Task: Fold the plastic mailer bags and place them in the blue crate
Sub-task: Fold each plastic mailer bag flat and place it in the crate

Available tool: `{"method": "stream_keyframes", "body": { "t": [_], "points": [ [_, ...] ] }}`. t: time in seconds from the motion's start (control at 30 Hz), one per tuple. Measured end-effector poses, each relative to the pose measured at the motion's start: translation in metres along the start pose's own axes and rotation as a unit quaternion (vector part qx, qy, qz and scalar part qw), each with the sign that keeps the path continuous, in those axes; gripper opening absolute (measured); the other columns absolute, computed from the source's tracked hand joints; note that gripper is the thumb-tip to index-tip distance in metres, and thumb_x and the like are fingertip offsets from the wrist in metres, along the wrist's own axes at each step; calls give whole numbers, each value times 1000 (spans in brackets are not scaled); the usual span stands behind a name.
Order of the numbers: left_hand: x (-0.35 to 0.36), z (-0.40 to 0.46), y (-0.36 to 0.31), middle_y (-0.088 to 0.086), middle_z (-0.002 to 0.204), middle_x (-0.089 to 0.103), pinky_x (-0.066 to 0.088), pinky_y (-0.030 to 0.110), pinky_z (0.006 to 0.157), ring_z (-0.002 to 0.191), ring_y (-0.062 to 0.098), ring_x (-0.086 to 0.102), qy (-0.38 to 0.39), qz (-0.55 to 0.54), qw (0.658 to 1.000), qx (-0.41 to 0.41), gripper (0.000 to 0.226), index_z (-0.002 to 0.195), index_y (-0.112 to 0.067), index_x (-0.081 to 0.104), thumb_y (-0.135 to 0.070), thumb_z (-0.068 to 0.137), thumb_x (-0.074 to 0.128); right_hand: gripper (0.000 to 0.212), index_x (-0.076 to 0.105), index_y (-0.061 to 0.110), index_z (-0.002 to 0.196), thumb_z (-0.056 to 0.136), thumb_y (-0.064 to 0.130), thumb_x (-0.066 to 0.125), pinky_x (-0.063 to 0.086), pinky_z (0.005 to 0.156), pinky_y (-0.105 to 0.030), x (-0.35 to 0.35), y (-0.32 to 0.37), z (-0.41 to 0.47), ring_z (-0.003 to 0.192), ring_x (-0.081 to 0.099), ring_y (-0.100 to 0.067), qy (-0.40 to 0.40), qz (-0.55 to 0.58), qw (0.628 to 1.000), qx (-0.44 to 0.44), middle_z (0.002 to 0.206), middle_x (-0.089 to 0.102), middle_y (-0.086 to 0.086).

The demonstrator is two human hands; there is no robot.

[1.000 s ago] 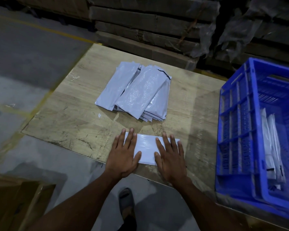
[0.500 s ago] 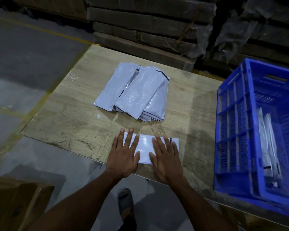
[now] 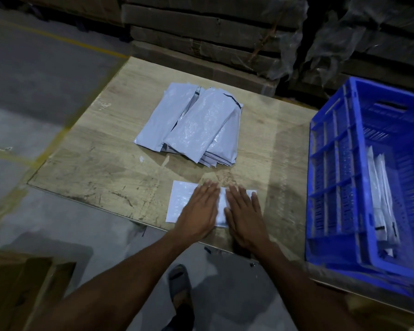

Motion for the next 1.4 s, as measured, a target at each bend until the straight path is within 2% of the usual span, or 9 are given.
{"method": "stream_keyframes", "body": {
  "t": [0.1,0.2,0.53,0.63,0.77,1.0,1.2,1.3,1.4],
  "points": [
    [19,3,-6,21,148,55,28,45,118,138,36,54,13,-11,1000,-22,53,142,5,55,-19,101,32,58,27,20,159,108,45,15,16,122,-53,11,-4,-3,155,10,-19,5,-16,1000,23,166,24,3],
    [26,-12,16,11,166,34,28,49,124,154,28,31,51,60,995,-54,59,158,-6,39,-34,108,22,61,22,26,160,107,52,11,12,124,-50,11,-12,-8,156,7,-18,4,-35,999,35,168,16,3],
    [12,-41,66,7,174,3,15,55,126,160,35,-2,63,107,985,-117,74,166,-20,18,-57,103,28,85,-5,23,161,93,74,-5,-8,122,-57,12,-29,-18,152,-22,-18,77,-28,992,95,167,-20,2],
    [15,-41,65,9,174,2,15,58,125,159,39,-2,67,105,986,-113,71,166,-25,17,-57,103,29,75,2,18,161,102,64,7,-12,119,-61,1,-2,-8,154,-15,-25,42,-85,994,53,169,-8,-2],
    [13,-41,65,9,174,3,14,57,126,159,39,-1,64,108,986,-109,70,166,-27,19,-59,104,27,66,26,24,159,105,59,12,10,118,-67,16,33,4,156,3,-27,63,-96,991,-67,168,16,2],
    [14,-41,66,10,174,1,11,57,126,159,40,-4,57,117,986,-100,71,166,-26,17,-58,104,27,98,-19,30,158,89,85,23,-17,118,-55,9,-32,-20,149,-32,-19,131,-37,990,44,163,-32,5],
    [18,-32,71,8,174,0,12,62,124,159,38,-3,82,99,989,-68,73,166,-26,16,-63,103,20,79,0,24,162,100,65,28,1,125,-51,7,4,-14,155,-12,-24,118,-85,976,-159,169,-8,0],
    [11,-31,69,9,174,-6,5,65,124,159,35,-11,77,78,992,-56,84,166,-21,13,-71,99,19,65,6,20,160,106,46,31,21,123,-51,8,2,-6,155,2,-24,121,-65,978,-156,167,2,-1],
    [4,-36,58,11,174,3,11,74,118,159,39,-1,57,87,995,9,87,164,-18,22,-67,96,43,65,10,19,160,104,50,18,27,120,-51,1,-2,-1,155,10,-23,140,-15,983,-115,166,5,1]
  ]
}}
Point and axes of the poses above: each hand's wrist, its own z-axis towards the middle knuckle, its own x-axis out of the palm, y = z × x, the point moved 9 cm from there along z, towards the middle knuckle
